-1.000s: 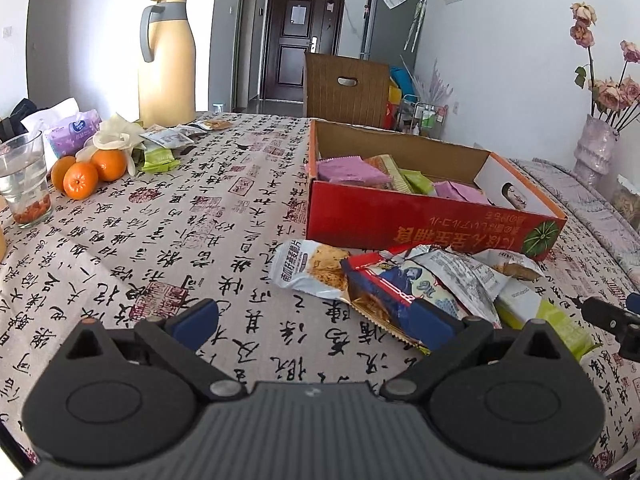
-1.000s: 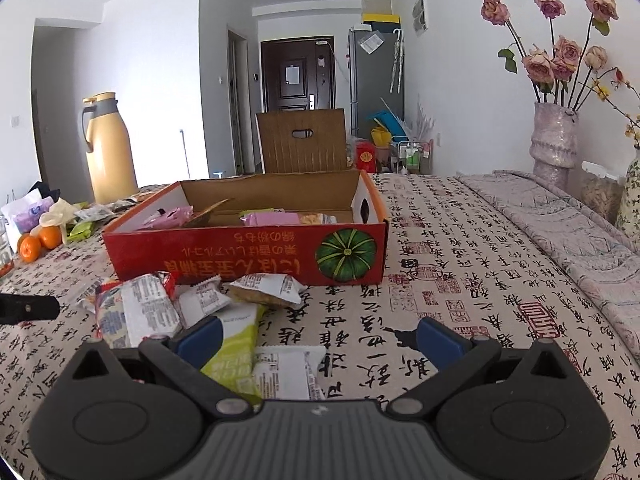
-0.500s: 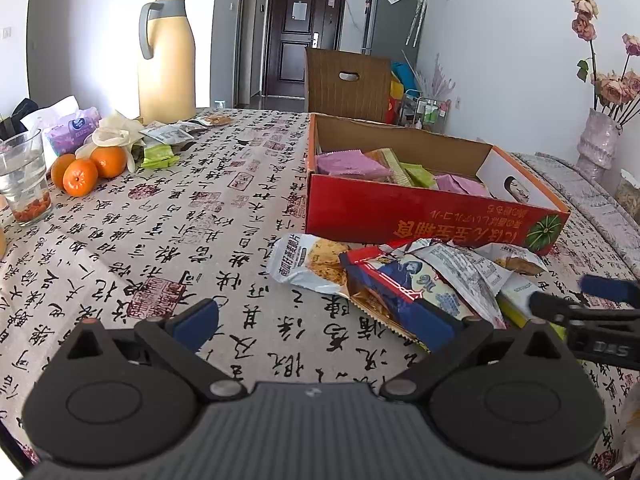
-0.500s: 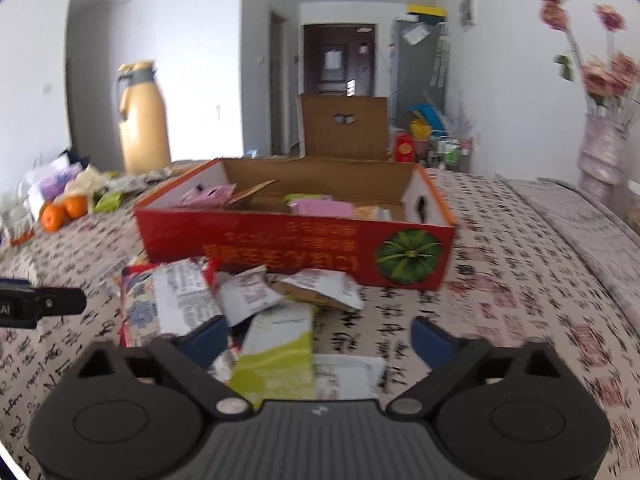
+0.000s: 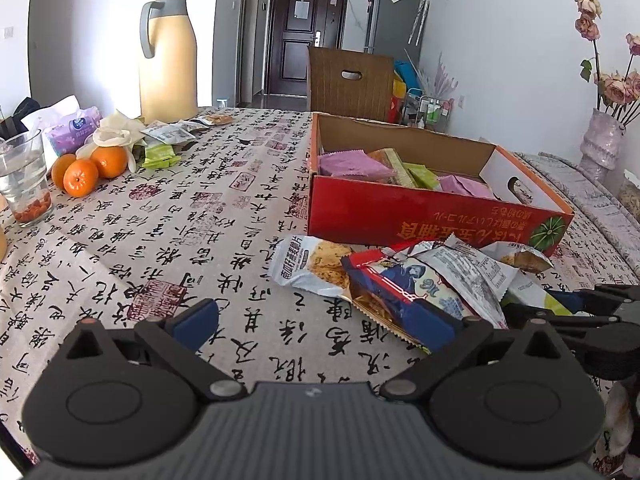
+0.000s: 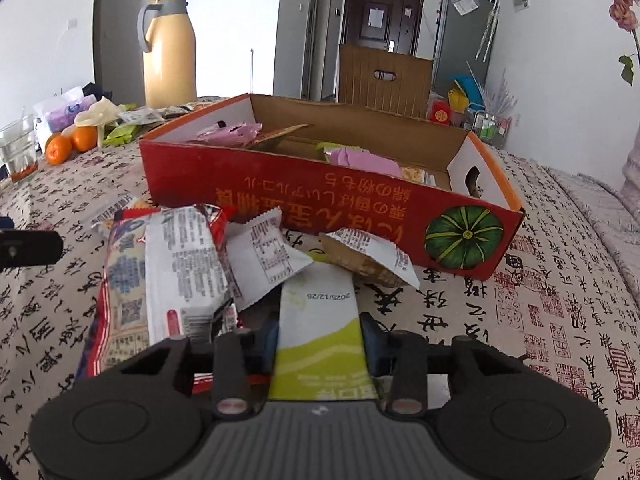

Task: Organize snacks
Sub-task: 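Grasp the green-white packet with the right gripper, then grasp the blue-white wafer bag with the left gripper while the right holds its packet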

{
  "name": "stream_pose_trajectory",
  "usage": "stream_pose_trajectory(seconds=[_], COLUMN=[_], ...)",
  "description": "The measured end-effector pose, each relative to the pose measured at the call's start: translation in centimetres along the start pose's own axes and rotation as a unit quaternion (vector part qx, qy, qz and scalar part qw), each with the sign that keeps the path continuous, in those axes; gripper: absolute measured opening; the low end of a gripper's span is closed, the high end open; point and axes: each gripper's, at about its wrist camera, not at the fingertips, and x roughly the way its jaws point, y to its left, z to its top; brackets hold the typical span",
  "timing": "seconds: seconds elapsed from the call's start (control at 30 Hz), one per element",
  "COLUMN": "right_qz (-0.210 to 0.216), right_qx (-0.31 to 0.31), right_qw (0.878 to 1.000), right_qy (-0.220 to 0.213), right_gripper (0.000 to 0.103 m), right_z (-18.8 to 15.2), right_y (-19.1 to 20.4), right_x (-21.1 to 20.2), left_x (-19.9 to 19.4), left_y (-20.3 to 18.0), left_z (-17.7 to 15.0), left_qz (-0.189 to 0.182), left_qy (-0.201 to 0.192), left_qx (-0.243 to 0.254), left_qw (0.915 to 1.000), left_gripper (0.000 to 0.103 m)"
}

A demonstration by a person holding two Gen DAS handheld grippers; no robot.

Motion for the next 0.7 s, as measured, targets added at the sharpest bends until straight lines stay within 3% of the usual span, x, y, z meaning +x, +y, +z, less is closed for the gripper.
stream_pose_trajectory(seconds=[0.2,0.5,0.7], right_qz=[0.001,-0.005,-0.01], right_qx=[0.013,0.051,0.075], right_qw=[1.0,0.993,0.989], right_qy=[-0.026,-0.109,-0.127], right_gripper=[0.037,0.037,0.037], right_z=[-0.3,0.5,0.1], right_y=[-0.4,-2.0,-3.7], right_x=[-1.3,-5.4,-6.2], left_x=[-0.1,-0.1,0.3], left_y=[-0.4,-1.9,-3.8], left_z=[0.3,0.7,0.8], left_qz=[-0.003,0.0,0.0], left_qy=[-0.003,-0.002,0.01], left_qx=[-0.001,0.004,0.012], left_qw=[1.0,1.0,0.9999], left_gripper=[0.103,0.103,0.103])
